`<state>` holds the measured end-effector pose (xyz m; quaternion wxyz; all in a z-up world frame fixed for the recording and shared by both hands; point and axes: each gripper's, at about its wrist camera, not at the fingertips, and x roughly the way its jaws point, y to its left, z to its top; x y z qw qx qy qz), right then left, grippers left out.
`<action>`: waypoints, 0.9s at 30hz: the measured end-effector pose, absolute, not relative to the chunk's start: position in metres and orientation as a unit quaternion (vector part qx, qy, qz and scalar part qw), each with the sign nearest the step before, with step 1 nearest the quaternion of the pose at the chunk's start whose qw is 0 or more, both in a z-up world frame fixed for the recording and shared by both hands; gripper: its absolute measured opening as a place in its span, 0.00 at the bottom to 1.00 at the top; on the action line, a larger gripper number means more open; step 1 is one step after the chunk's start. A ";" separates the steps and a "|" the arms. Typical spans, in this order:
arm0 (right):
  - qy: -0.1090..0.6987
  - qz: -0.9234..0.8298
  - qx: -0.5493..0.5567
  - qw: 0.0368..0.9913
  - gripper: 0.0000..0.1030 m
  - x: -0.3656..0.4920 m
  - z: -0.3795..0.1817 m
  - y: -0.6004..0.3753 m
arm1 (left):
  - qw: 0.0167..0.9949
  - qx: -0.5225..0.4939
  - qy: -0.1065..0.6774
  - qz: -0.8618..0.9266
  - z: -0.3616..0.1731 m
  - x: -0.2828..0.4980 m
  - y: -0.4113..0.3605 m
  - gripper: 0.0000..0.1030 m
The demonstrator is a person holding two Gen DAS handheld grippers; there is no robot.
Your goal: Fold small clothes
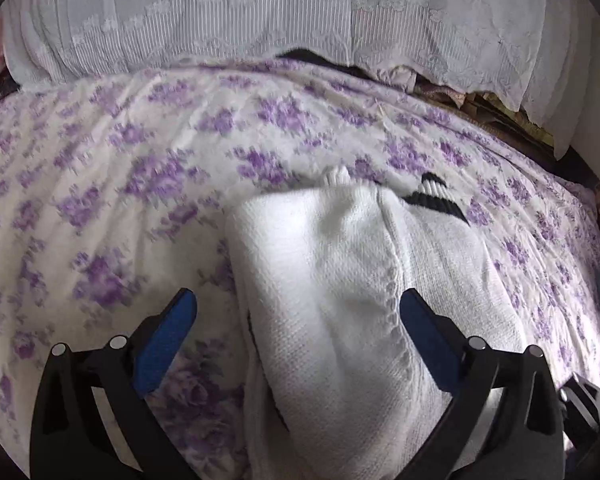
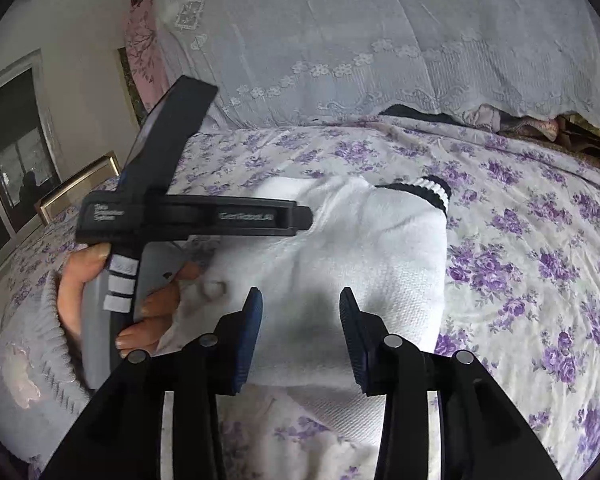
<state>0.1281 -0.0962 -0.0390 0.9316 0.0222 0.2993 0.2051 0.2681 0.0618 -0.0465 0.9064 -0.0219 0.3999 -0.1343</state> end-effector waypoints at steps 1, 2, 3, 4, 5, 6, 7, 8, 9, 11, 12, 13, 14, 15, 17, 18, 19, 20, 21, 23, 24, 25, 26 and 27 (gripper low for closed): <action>0.299 0.217 0.010 0.929 0.39 0.124 -0.040 -0.088 | 0.911 -0.018 0.392 -0.128 -0.044 0.267 0.063 0.96; 0.304 0.231 0.000 0.924 0.39 0.123 -0.042 -0.080 | 0.914 -0.014 0.388 -0.122 -0.043 0.267 0.063 0.96; 0.315 0.247 -0.012 0.916 0.38 0.124 -0.048 -0.071 | 0.914 -0.007 0.388 -0.113 -0.044 0.268 0.062 0.96; 0.330 0.253 -0.025 0.909 0.38 0.125 -0.053 -0.062 | 0.913 0.002 0.393 -0.105 -0.047 0.269 0.060 0.96; 0.354 0.247 -0.040 0.901 0.40 0.130 -0.062 -0.055 | 0.911 0.012 0.400 -0.097 -0.050 0.272 0.059 0.96; 0.369 0.246 -0.038 0.895 0.40 0.135 -0.065 -0.054 | 0.909 0.016 0.406 -0.095 -0.054 0.274 0.058 0.96; 0.371 0.253 -0.022 0.893 0.40 0.138 -0.065 -0.059 | 0.908 0.012 0.407 -0.096 -0.054 0.274 0.059 0.96; 0.371 0.259 -0.004 0.891 0.39 0.139 -0.064 -0.065 | 0.908 0.009 0.407 -0.098 -0.053 0.274 0.061 0.96; 0.372 0.262 0.009 0.890 0.38 0.140 -0.064 -0.069 | 0.908 0.008 0.408 -0.099 -0.053 0.274 0.062 0.96; 0.360 0.257 0.018 0.897 0.38 0.136 -0.057 -0.074 | 0.908 0.008 0.408 -0.099 -0.053 0.275 0.063 0.96; 0.346 0.258 0.018 0.902 0.39 0.133 -0.052 -0.076 | 0.908 0.009 0.406 -0.098 -0.053 0.274 0.062 0.96; 0.330 0.258 0.020 0.908 0.39 0.129 -0.046 -0.079 | 0.909 0.010 0.405 -0.098 -0.052 0.273 0.062 0.96; 0.314 0.255 0.025 0.914 0.40 0.127 -0.041 -0.084 | 0.910 0.013 0.402 -0.097 -0.052 0.272 0.061 0.96; 0.303 0.249 0.032 0.919 0.42 0.126 -0.036 -0.088 | 0.911 0.017 0.400 -0.096 -0.051 0.272 0.060 0.96; 0.301 0.231 0.055 0.924 0.44 0.135 -0.032 -0.102 | 0.912 0.022 0.398 -0.095 -0.051 0.271 0.058 0.96; 0.307 0.220 0.068 0.923 0.44 0.142 -0.032 -0.108 | 0.912 0.024 0.398 -0.094 -0.051 0.270 0.057 0.96; 0.313 0.207 0.083 0.923 0.44 0.151 -0.032 -0.116 | 0.912 0.025 0.397 -0.094 -0.051 0.270 0.058 0.96; 0.319 0.198 0.099 0.921 0.44 0.160 -0.034 -0.124 | 0.912 0.024 0.398 -0.095 -0.051 0.270 0.058 0.96; 0.329 0.203 0.109 0.916 0.44 0.170 -0.036 -0.128 | 0.912 0.023 0.399 -0.095 -0.052 0.271 0.058 0.96; 0.341 0.216 0.117 0.907 0.43 0.182 -0.043 -0.128 | 0.911 0.023 0.401 -0.092 -0.053 0.272 0.058 0.96; 0.341 0.219 0.117 0.907 0.43 0.184 -0.046 -0.128 | 0.910 0.018 0.404 -0.097 -0.053 0.272 0.059 0.96; 0.339 0.218 0.113 0.908 0.43 0.184 -0.048 -0.127 | 0.909 0.016 0.405 -0.098 -0.054 0.272 0.059 0.96; 0.335 0.217 0.107 0.911 0.43 0.181 -0.047 -0.125 | 0.909 0.016 0.405 -0.099 -0.054 0.272 0.059 0.96; 0.333 0.214 0.103 0.912 0.43 0.179 -0.047 -0.124 | 0.909 0.016 0.405 -0.100 -0.054 0.272 0.059 0.96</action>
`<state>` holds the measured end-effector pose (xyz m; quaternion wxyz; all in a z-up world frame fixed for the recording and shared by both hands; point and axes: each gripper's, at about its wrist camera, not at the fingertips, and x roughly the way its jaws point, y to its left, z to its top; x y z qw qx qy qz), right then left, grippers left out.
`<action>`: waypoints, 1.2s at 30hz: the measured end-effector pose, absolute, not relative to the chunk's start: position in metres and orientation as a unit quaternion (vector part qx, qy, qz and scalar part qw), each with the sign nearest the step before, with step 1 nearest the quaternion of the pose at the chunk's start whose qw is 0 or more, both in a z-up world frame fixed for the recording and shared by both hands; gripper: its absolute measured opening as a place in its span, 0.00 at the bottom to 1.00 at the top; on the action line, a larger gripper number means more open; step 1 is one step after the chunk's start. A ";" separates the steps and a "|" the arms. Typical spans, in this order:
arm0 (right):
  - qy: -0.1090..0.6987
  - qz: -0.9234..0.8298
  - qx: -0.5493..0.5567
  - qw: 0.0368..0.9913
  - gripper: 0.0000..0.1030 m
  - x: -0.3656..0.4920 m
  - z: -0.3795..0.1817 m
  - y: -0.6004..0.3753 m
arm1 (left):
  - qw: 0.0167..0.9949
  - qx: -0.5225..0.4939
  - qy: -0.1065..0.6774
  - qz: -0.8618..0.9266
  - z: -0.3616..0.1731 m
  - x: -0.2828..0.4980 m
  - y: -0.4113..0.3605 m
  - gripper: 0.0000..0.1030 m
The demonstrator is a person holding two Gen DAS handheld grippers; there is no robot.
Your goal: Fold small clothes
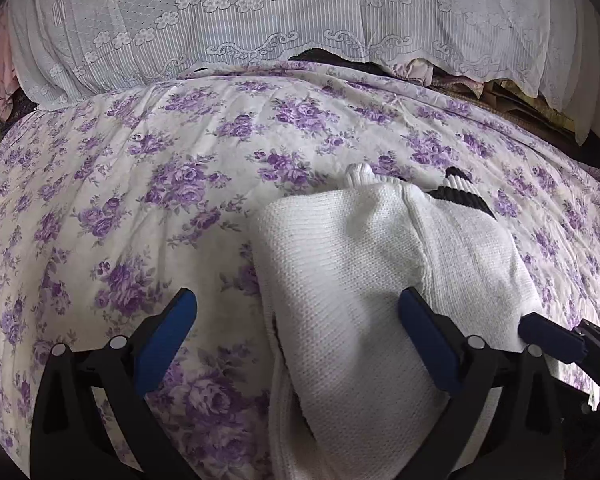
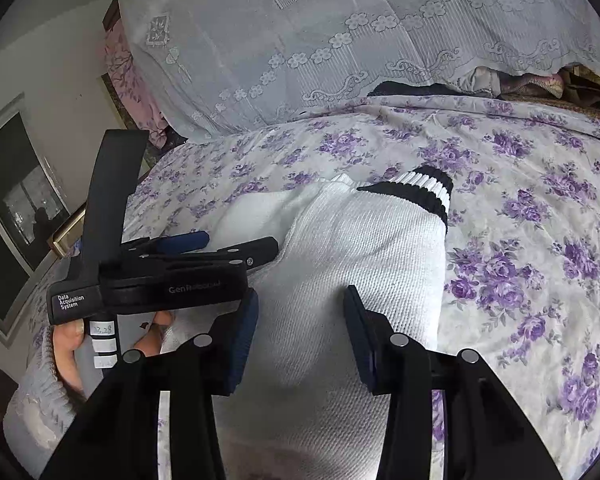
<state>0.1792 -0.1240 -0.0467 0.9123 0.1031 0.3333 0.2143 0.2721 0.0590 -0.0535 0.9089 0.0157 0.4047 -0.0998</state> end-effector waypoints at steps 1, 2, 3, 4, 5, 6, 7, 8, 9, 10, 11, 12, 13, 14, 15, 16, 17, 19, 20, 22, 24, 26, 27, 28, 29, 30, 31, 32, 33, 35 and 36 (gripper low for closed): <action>0.330 0.215 0.105 0.913 0.43 0.177 -0.046 -0.125 | 0.909 0.014 0.405 -0.101 -0.054 0.272 0.059 0.96; 0.326 0.219 0.116 0.912 0.43 0.175 -0.045 -0.129 | 0.908 0.014 0.405 -0.101 -0.054 0.272 0.060 0.96; 0.321 0.225 0.134 0.910 0.43 0.172 -0.044 -0.135 | 0.908 0.014 0.406 -0.101 -0.054 0.273 0.060 0.96; 0.317 0.228 0.151 0.908 0.44 0.170 -0.043 -0.141 | 0.908 0.014 0.406 -0.102 -0.053 0.273 0.060 0.96; 0.312 0.232 0.166 0.906 0.44 0.169 -0.041 -0.147 | 0.907 0.014 0.407 -0.104 -0.053 0.272 0.060 0.96; 0.309 0.235 0.178 0.904 0.48 0.169 -0.040 -0.153 | 0.907 0.013 0.408 -0.107 -0.051 0.272 0.060 0.96; 0.307 0.230 0.187 0.904 0.54 0.168 -0.040 -0.159 | 0.905 0.012 0.409 -0.113 -0.049 0.272 0.061 0.96; 0.306 0.219 0.192 0.906 0.64 0.171 -0.039 -0.164 | 0.903 0.006 0.410 -0.128 -0.046 0.271 0.063 0.96; 0.306 0.211 0.199 0.907 0.65 0.171 -0.040 -0.170 | 0.901 -0.005 0.410 -0.143 -0.043 0.271 0.066 0.96; 0.307 0.210 0.210 0.904 0.65 0.173 -0.043 -0.176 | 0.897 -0.020 0.411 -0.160 -0.041 0.271 0.071 0.96; 0.312 0.212 0.226 0.898 0.65 0.176 -0.046 -0.182 | 0.891 -0.037 0.416 -0.178 -0.040 0.273 0.077 0.96; 0.317 0.213 0.243 0.892 0.65 0.178 -0.050 -0.188 | 0.880 -0.058 0.427 -0.200 -0.040 0.276 0.084 0.96; 0.321 0.214 0.258 0.886 0.65 0.180 -0.053 -0.192 | 0.867 -0.079 0.440 -0.220 -0.043 0.280 0.091 0.96; 0.326 0.217 0.272 0.879 0.65 0.183 -0.057 -0.196 | 0.855 -0.102 0.451 -0.235 -0.047 0.284 0.098 0.96; 0.330 0.218 0.280 0.875 0.66 0.185 -0.060 -0.198 | 0.842 -0.131 0.463 -0.244 -0.052 0.289 0.106 0.96; 0.334 0.219 0.286 0.871 0.66 0.187 -0.063 -0.199 | 0.831 -0.156 0.472 -0.250 -0.057 0.293 0.112 0.96; 0.337 0.219 0.290 0.869 0.66 0.188 -0.065 -0.200 | 0.820 -0.181 0.478 -0.259 -0.061 0.296 0.117 0.96; 0.341 0.220 0.299 0.864 0.68 0.190 -0.068 -0.201 | 0.803 -0.219 0.480 -0.276 -0.064 0.297 0.124 0.95; 0.342 0.221 0.303 0.862 0.69 0.192 -0.070 -0.202 | 0.798 -0.227 0.479 -0.286 -0.064 0.296 0.124 0.95; 0.345 0.224 0.314 0.856 0.70 0.193 -0.073 -0.202 | 0.790 -0.228 0.481 -0.304 -0.064 0.294 0.119 0.95; 0.347 0.223 0.325 0.851 0.70 0.194 -0.076 -0.205 | 0.788 -0.211 0.486 -0.314 -0.065 0.292 0.111 0.96; 0.342 0.219 0.336 0.850 0.70 0.191 -0.076 -0.209 | 0.789 -0.187 0.492 -0.317 -0.065 0.291 0.102 0.95; 0.335 0.218 0.341 0.851 0.70 0.190 -0.076 -0.210 | 0.789 -0.178 0.494 -0.319 -0.065 0.290 0.098 0.95; 0.326 0.220 0.346 0.852 0.70 0.188 -0.074 -0.212 | 0.787 -0.171 0.496 -0.323 -0.065 0.290 0.095 0.96; 0.321 0.224 0.351 0.850 0.70 0.187 -0.073 -0.213 | 0.786 -0.162 0.500 -0.324 -0.067 0.290 0.091 0.95; 0.322 0.227 0.355 0.848 0.70 0.188 -0.074 -0.213 | 0.786 -0.148 0.508 -0.320 -0.069 0.289 0.086 0.96; 0.330 0.225 0.357 0.844 0.70 0.190 -0.077 -0.211 | 0.785 -0.132 0.517 -0.315 -0.073 0.290 0.081 0.95; 0.344 0.219 0.356 0.841 0.70 0.193 -0.081 -0.210 | 0.786 -0.114 0.522 -0.311 -0.076 0.289 0.074 0.96; 0.356 0.216 0.356 0.836 0.70 0.197 -0.086 -0.210 | 0.789 -0.104 0.519 -0.312 -0.075 0.287 0.072 0.96; 0.370 0.215 0.363 0.828 0.70 0.201 -0.094 -0.211 | 0.774 -0.109 0.525 -0.337 -0.076 0.284 0.067 0.96; 0.368 0.219 0.371 0.824 0.70 0.201 -0.094 -0.213 | 0.767 -0.112 0.527 -0.349 -0.077 0.282 0.065 0.96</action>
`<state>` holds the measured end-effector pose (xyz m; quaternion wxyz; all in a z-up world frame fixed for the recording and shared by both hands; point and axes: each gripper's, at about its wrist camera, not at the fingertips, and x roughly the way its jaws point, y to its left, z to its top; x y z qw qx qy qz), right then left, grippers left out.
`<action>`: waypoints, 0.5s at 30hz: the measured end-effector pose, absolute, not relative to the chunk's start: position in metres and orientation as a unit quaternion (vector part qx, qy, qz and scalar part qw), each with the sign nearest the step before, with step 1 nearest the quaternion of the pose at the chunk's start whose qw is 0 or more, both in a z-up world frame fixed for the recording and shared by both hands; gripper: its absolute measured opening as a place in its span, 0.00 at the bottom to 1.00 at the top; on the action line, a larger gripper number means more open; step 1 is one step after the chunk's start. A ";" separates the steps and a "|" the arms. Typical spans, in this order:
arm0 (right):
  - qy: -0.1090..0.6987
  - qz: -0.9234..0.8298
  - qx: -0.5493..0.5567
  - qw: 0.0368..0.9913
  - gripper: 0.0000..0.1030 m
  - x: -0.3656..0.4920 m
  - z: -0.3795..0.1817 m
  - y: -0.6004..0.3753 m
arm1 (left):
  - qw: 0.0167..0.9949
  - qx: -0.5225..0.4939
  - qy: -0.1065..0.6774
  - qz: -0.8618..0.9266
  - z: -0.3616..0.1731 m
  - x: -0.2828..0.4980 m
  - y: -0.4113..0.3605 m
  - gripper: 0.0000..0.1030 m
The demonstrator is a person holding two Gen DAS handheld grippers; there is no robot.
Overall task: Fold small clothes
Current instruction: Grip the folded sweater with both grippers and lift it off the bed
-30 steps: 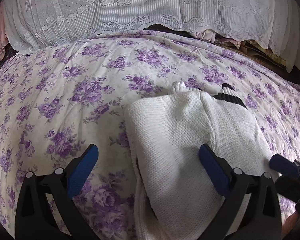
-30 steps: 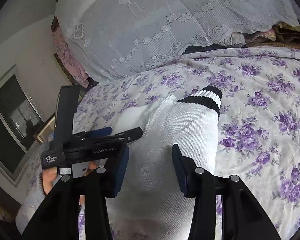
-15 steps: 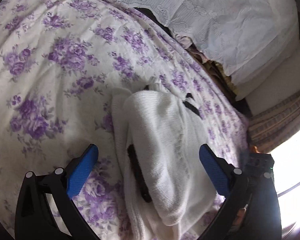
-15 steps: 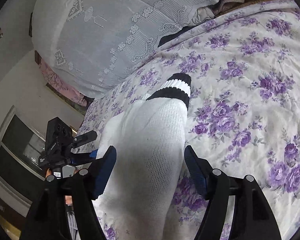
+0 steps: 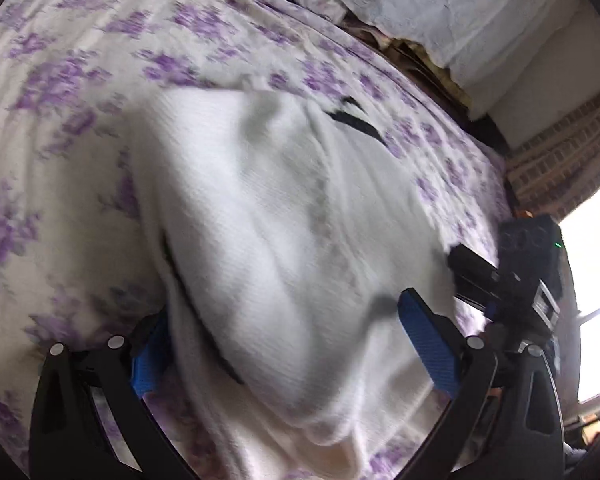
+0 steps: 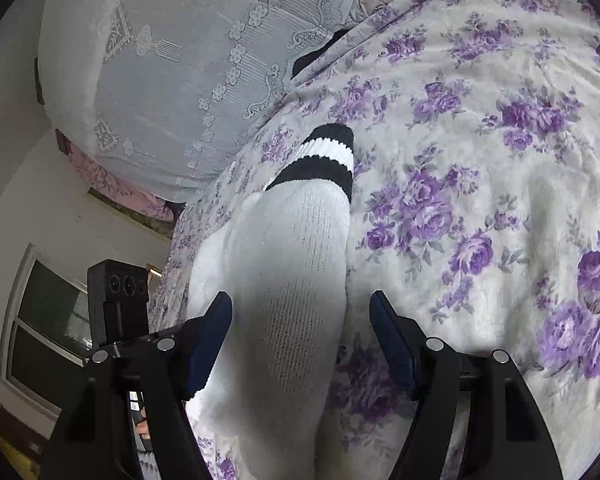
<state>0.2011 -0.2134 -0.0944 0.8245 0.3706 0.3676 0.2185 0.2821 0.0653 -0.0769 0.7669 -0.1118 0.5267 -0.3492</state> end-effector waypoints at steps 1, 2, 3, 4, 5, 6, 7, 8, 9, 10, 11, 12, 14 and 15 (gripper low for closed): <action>0.365 0.222 0.381 0.820 0.70 0.201 -0.095 -0.216 | 0.766 -0.109 0.527 -0.352 -0.078 0.281 0.065 0.96; 0.363 0.225 0.390 0.816 0.70 0.202 -0.097 -0.219 | 0.766 -0.107 0.527 -0.353 -0.079 0.280 0.064 0.96; 0.361 0.228 0.399 0.812 0.70 0.202 -0.099 -0.222 | 0.764 -0.109 0.527 -0.356 -0.079 0.279 0.064 0.96; 0.358 0.231 0.409 0.807 0.70 0.203 -0.101 -0.225 | 0.763 -0.115 0.526 -0.359 -0.080 0.279 0.065 0.96; 0.356 0.233 0.418 0.803 0.70 0.204 -0.102 -0.227 | 0.761 -0.123 0.524 -0.362 -0.080 0.280 0.067 0.96; 0.355 0.236 0.426 0.798 0.70 0.206 -0.103 -0.229 | 0.759 -0.133 0.524 -0.363 -0.081 0.281 0.069 0.96; 0.356 0.239 0.433 0.793 0.70 0.209 -0.104 -0.231 | 0.759 -0.142 0.524 -0.360 -0.082 0.282 0.071 0.96; 0.357 0.243 0.442 0.786 0.70 0.215 -0.105 -0.233 | 0.761 -0.148 0.523 -0.356 -0.083 0.282 0.073 0.96; 0.358 0.249 0.450 0.779 0.70 0.220 -0.106 -0.233 | 0.764 -0.148 0.521 -0.350 -0.083 0.282 0.071 0.96; 0.360 0.257 0.459 0.771 0.70 0.226 -0.108 -0.234 | 0.768 -0.144 0.519 -0.346 -0.083 0.281 0.069 0.96; 0.363 0.265 0.463 0.764 0.70 0.229 -0.108 -0.235 | 0.770 -0.144 0.519 -0.344 -0.083 0.279 0.066 0.96; 0.369 0.274 0.464 0.757 0.70 0.235 -0.109 -0.235 | 0.769 -0.149 0.519 -0.343 -0.083 0.278 0.064 0.96; 0.386 0.294 0.455 0.747 0.70 0.249 -0.109 -0.229 | 0.763 -0.159 0.521 -0.349 -0.082 0.276 0.060 0.96; 0.393 0.300 0.446 0.746 0.70 0.255 -0.108 -0.226 | 0.760 -0.162 0.520 -0.354 -0.082 0.275 0.058 0.96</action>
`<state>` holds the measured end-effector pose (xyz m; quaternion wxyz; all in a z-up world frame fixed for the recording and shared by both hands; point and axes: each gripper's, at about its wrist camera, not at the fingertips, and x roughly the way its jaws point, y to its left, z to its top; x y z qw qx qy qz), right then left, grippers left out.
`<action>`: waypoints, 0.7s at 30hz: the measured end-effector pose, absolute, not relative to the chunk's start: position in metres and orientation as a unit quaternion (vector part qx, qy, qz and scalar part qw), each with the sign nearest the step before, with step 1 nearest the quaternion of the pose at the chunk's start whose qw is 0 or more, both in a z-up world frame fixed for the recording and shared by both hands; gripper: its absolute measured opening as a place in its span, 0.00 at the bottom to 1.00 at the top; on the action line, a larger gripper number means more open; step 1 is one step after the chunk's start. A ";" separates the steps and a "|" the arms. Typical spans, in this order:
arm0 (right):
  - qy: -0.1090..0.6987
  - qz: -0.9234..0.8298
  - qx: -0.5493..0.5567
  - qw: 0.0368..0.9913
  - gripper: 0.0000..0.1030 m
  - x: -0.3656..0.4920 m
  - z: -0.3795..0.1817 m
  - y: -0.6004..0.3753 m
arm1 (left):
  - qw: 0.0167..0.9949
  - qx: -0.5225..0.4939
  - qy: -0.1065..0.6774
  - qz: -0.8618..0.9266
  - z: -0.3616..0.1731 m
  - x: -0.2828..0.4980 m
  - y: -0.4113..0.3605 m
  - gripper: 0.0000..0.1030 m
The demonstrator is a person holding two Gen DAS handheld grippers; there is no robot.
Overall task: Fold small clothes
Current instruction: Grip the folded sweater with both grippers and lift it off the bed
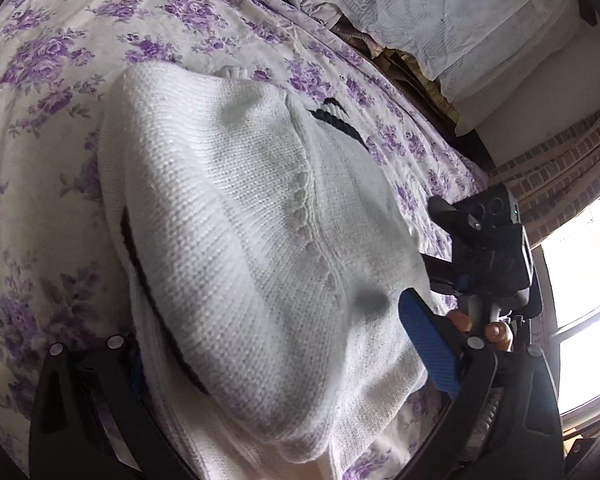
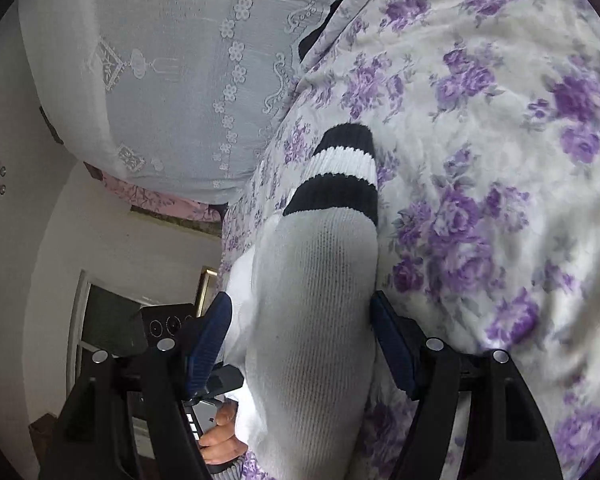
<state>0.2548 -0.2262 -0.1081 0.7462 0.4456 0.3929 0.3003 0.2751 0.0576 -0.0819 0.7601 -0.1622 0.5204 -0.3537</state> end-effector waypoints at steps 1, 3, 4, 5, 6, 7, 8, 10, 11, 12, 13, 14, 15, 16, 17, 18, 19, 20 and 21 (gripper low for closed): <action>0.402 0.305 0.435 0.746 0.70 0.262 -0.107 -0.222 | 0.759 -0.162 0.520 -0.357 -0.082 0.274 0.056 0.96; 0.415 0.308 0.419 0.747 0.74 0.273 -0.103 -0.215 | 0.758 -0.158 0.520 -0.361 -0.082 0.273 0.055 0.96; 0.418 0.312 0.413 0.747 0.76 0.278 -0.101 -0.211 | 0.758 -0.156 0.520 -0.362 -0.083 0.273 0.054 0.96; 0.419 0.318 0.405 0.748 0.81 0.284 -0.099 -0.206 | 0.760 -0.148 0.522 -0.359 -0.085 0.275 0.052 0.96; 0.419 0.322 0.395 0.752 0.86 0.289 -0.096 -0.200 | 0.764 -0.139 0.523 -0.352 -0.087 0.276 0.049 0.96; 0.418 0.325 0.384 0.756 0.89 0.293 -0.093 -0.194 | 0.769 -0.133 0.521 -0.345 -0.087 0.277 0.048 0.96; 0.415 0.325 0.371 0.765 0.95 0.295 -0.090 -0.187 | 0.774 -0.130 0.518 -0.341 -0.087 0.278 0.046 0.96; 0.411 0.316 0.346 0.782 0.97 0.293 -0.086 -0.177 | 0.776 -0.133 0.515 -0.339 -0.087 0.278 0.047 0.96; 0.409 0.317 0.339 0.786 0.97 0.291 -0.085 -0.175 | 0.776 -0.134 0.514 -0.340 -0.086 0.277 0.047 0.96; 0.406 0.321 0.339 0.786 0.96 0.290 -0.086 -0.176 | 0.777 -0.135 0.512 -0.340 -0.085 0.276 0.048 0.96; 0.405 0.325 0.341 0.784 0.94 0.289 -0.086 -0.179 | 0.778 -0.135 0.511 -0.341 -0.084 0.275 0.048 0.96; 0.405 0.329 0.341 0.782 0.92 0.288 -0.087 -0.181 | 0.778 -0.133 0.510 -0.341 -0.084 0.274 0.048 0.96; 0.405 0.336 0.339 0.780 0.89 0.287 -0.088 -0.184 | 0.778 -0.131 0.511 -0.341 -0.084 0.274 0.048 0.96; 0.407 0.339 0.340 0.777 0.87 0.286 -0.090 -0.189 | 0.777 -0.129 0.513 -0.341 -0.084 0.274 0.048 0.96; 0.412 0.341 0.345 0.772 0.84 0.288 -0.092 -0.193 | 0.776 -0.128 0.515 -0.341 -0.085 0.275 0.049 0.96; 0.415 0.343 0.353 0.765 0.82 0.287 -0.093 -0.197 | 0.775 -0.129 0.516 -0.340 -0.085 0.275 0.049 0.96; 0.419 0.347 0.359 0.758 0.81 0.286 -0.094 -0.202 | 0.774 -0.131 0.517 -0.341 -0.085 0.276 0.049 0.96; 0.423 0.350 0.360 0.754 0.80 0.286 -0.095 -0.202 | 0.774 -0.132 0.517 -0.341 -0.085 0.277 0.049 0.96; 0.425 0.348 0.363 0.753 0.81 0.288 -0.095 -0.201 | 0.775 -0.131 0.517 -0.341 -0.085 0.277 0.048 0.96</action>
